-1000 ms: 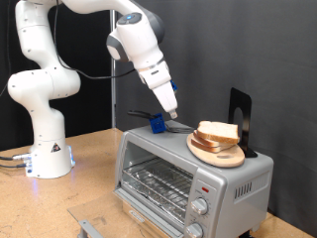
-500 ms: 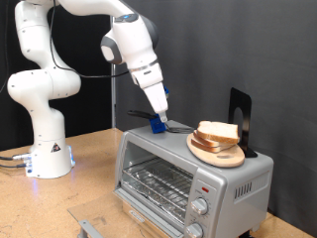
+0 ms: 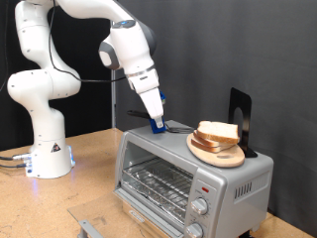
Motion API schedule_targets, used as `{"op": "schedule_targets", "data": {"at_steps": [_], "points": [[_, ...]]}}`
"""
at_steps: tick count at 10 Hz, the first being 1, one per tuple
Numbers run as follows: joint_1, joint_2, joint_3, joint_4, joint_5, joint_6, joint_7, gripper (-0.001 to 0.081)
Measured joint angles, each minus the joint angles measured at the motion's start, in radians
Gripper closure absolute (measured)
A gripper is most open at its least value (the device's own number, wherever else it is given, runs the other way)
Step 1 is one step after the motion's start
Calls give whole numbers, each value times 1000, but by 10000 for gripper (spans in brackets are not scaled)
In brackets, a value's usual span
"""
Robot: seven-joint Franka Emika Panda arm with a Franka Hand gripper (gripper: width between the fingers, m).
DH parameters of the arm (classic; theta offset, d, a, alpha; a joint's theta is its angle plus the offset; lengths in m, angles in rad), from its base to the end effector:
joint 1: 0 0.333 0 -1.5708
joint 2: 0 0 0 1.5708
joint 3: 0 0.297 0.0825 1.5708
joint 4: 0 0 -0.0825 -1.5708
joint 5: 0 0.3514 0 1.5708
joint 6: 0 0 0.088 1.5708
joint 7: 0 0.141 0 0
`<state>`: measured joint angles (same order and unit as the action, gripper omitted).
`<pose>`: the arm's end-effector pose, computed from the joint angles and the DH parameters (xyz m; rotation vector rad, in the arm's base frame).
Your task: Make a piece of toast with the oven
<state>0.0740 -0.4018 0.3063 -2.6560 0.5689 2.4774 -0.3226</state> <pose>0.3738 0.1527 0.3567 -2.8159 -0.3958 -0.3126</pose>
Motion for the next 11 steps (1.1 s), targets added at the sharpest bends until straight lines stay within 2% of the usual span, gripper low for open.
{"op": "schedule_targets", "data": {"at_steps": [5,6,7,8,9,11], "points": [[0,3,2,-14,2,26,20,124],[0,3,2,-16,3,29,20,217],[0,3,2,-19,3,35,20,217],[0,3,3,-21,4,42,21,411],[0,3,3,-22,5,44,21,443],[0,3,3,-22,6,44,21,443]]}}
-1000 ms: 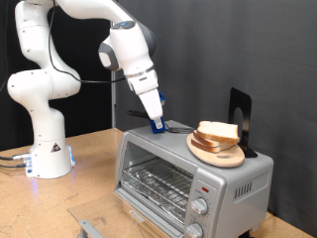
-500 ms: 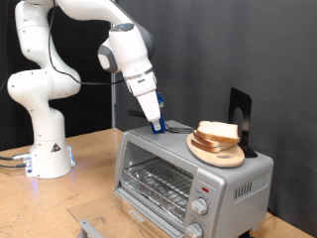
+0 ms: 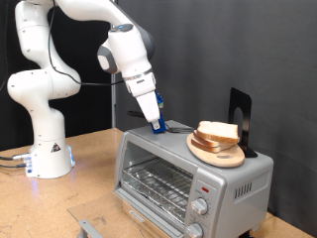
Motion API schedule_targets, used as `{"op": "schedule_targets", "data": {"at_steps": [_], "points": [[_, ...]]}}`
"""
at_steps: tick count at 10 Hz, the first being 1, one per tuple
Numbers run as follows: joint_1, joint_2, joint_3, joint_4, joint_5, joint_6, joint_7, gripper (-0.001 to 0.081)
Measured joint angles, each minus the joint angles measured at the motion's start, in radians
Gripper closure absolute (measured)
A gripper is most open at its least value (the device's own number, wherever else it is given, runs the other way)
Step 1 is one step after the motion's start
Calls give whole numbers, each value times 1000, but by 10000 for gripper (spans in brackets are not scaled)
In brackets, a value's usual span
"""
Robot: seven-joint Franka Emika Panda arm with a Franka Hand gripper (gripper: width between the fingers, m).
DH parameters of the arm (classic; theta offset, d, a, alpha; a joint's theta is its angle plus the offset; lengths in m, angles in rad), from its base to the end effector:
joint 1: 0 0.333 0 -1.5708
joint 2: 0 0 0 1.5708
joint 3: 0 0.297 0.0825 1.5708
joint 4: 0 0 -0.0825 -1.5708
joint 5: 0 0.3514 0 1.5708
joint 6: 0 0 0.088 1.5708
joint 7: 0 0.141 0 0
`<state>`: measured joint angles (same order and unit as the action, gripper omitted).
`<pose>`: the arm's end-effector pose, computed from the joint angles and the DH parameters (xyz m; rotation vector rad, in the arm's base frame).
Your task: Make a piece of toast with the oven
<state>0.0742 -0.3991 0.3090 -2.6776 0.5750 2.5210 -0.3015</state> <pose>0.3734 0.1490 0.3508 -2.8267 -0.3468 -0.3363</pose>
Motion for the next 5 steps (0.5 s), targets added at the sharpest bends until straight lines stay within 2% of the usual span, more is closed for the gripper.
{"op": "schedule_targets", "data": {"at_steps": [5], "points": [[4,-2,0,0,17,-6,0,443]]}}
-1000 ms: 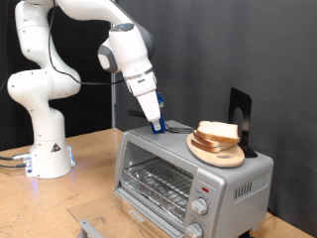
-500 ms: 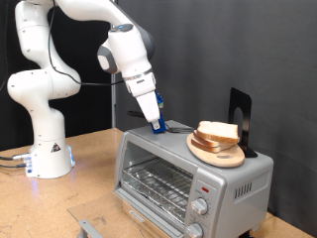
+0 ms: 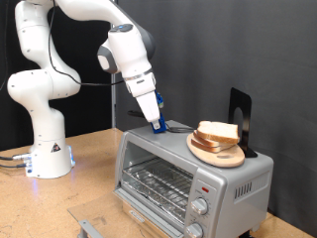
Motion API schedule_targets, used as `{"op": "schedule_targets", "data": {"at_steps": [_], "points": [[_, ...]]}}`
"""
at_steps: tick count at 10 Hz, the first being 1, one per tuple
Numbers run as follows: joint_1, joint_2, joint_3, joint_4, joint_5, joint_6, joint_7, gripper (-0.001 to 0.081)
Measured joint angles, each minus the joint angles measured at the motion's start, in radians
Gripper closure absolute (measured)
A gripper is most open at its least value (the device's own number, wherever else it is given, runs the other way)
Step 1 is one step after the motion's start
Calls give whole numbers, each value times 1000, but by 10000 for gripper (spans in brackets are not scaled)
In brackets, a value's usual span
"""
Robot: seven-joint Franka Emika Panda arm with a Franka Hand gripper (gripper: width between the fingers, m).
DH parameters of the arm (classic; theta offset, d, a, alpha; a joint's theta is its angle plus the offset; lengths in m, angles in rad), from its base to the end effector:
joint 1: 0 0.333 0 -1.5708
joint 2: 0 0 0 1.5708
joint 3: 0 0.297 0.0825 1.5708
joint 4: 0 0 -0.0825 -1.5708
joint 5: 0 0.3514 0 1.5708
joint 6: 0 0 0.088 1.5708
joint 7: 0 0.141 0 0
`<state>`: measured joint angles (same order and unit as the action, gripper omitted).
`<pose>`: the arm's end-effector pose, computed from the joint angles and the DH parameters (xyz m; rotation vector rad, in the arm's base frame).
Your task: Make a piece of toast with the oven
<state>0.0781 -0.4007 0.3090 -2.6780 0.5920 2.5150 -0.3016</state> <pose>0.3720 0.1508 0.3507 -2.8164 -0.3344 -0.3275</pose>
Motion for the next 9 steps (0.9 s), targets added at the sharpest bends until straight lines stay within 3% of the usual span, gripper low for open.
{"op": "schedule_targets", "data": {"at_steps": [6,9], "points": [[7,-47,-12,1,46,-52,-16,441],[23,-97,-44,7,108,-87,-74,441]]}}
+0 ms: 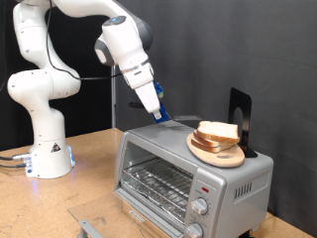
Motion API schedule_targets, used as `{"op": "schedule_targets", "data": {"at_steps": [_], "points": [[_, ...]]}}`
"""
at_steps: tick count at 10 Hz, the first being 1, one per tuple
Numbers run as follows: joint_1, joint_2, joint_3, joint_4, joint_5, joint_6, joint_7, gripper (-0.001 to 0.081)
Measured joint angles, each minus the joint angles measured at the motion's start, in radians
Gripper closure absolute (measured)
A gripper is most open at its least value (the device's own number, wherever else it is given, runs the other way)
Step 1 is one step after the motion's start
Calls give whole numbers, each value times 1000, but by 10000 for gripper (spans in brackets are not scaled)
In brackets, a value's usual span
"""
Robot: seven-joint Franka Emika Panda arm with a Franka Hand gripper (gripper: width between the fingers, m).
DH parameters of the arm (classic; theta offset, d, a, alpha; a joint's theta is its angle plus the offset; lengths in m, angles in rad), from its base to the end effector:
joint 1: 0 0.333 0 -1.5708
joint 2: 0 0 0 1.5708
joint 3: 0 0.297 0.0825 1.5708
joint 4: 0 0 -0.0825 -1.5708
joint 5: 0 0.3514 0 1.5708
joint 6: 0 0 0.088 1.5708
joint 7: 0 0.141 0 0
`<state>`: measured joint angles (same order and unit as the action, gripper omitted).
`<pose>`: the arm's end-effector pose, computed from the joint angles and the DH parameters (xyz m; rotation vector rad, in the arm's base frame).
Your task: Make a piece of toast with the oven
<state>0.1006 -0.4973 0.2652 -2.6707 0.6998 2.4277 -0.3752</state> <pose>0.3626 0.1508 0.3846 -2.7093 -0.3371 -0.3659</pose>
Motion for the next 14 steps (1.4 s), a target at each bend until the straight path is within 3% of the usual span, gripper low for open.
{"op": "schedule_targets", "data": {"at_steps": [2,3,6,8,11,14], "points": [[0,-37,-26,15,-2,-97,-15,441],[-1,-35,-23,12,-2,-88,-13,441],[0,-54,-36,-15,149,77,-18,441],[-10,-89,-93,-28,177,77,-34,441],[-62,-128,-170,-33,142,16,-42,441],[-122,-127,-194,-39,83,15,-42,441]]}}
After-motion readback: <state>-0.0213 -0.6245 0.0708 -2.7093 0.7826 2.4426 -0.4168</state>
